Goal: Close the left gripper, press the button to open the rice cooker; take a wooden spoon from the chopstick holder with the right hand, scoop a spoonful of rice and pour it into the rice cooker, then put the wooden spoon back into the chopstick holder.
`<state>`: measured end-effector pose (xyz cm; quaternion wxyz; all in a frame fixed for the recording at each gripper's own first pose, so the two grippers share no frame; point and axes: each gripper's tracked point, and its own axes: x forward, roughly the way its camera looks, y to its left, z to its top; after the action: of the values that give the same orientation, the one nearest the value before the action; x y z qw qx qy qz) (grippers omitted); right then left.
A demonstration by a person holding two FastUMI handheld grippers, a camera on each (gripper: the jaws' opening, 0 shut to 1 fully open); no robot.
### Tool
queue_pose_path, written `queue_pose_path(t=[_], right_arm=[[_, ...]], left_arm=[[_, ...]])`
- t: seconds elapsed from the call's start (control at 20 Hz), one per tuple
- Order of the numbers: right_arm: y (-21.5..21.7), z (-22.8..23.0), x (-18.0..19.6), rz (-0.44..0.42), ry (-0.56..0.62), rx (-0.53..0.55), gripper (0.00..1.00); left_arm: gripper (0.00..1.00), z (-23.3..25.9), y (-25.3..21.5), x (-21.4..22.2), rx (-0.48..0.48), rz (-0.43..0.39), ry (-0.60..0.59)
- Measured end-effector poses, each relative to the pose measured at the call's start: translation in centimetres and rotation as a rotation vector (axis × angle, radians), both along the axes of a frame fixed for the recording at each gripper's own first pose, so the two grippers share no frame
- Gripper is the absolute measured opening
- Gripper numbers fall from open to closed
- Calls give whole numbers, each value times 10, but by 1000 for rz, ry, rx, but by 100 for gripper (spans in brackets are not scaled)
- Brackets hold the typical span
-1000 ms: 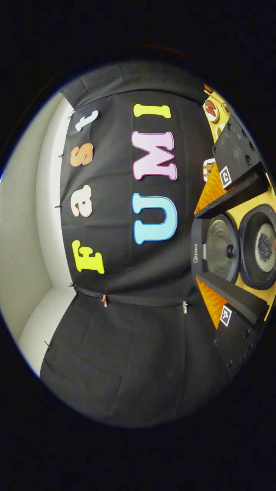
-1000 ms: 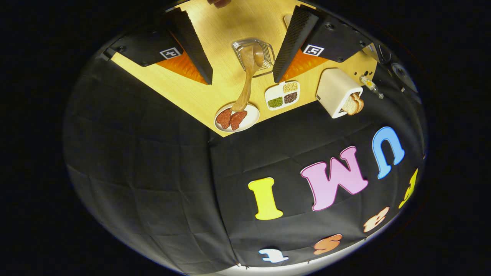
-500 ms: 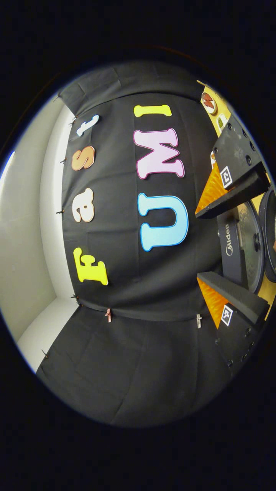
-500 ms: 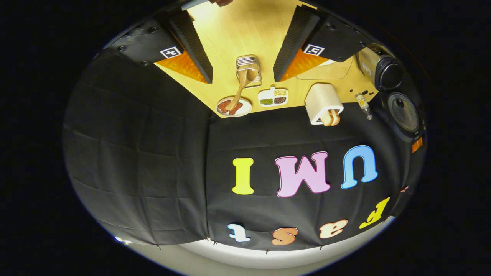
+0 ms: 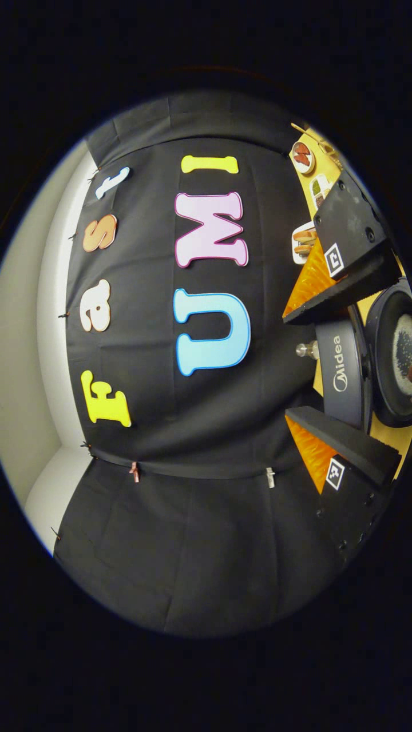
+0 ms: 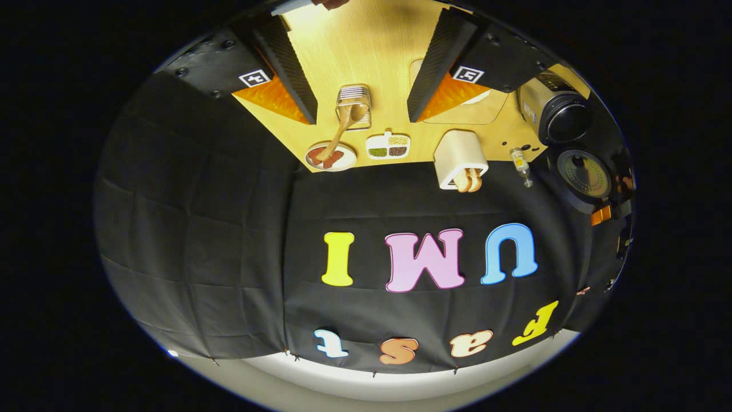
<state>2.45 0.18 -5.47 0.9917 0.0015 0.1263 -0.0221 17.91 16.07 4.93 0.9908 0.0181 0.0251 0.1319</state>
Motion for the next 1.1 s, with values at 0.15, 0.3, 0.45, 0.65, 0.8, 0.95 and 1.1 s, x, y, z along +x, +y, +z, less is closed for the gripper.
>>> queue_pose_path(t=[0.15,0.3,0.45,0.65,0.8,0.95,1.1], right_arm=[[12,-7,13,96,15,36,99],[12,-16,15,165,29,55,99],[6,-34,12,199,77,83,99],[-10,-50,9,203,122,100,99],[-25,-52,7,198,122,73,99],[-36,-53,3,204,116,53,99],[-43,-60,-3,234,133,43,99]], left_arm=[[100,-26,-12,-31,-65,57,91],[100,-56,-25,-57,-71,102,165],[100,-86,-33,-74,-89,131,221],[100,-133,-40,-87,-119,131,310],[100,-163,-43,-93,-145,129,367],[100,-179,-46,-97,-133,125,391],[100,-201,-47,-102,-148,119,431]])
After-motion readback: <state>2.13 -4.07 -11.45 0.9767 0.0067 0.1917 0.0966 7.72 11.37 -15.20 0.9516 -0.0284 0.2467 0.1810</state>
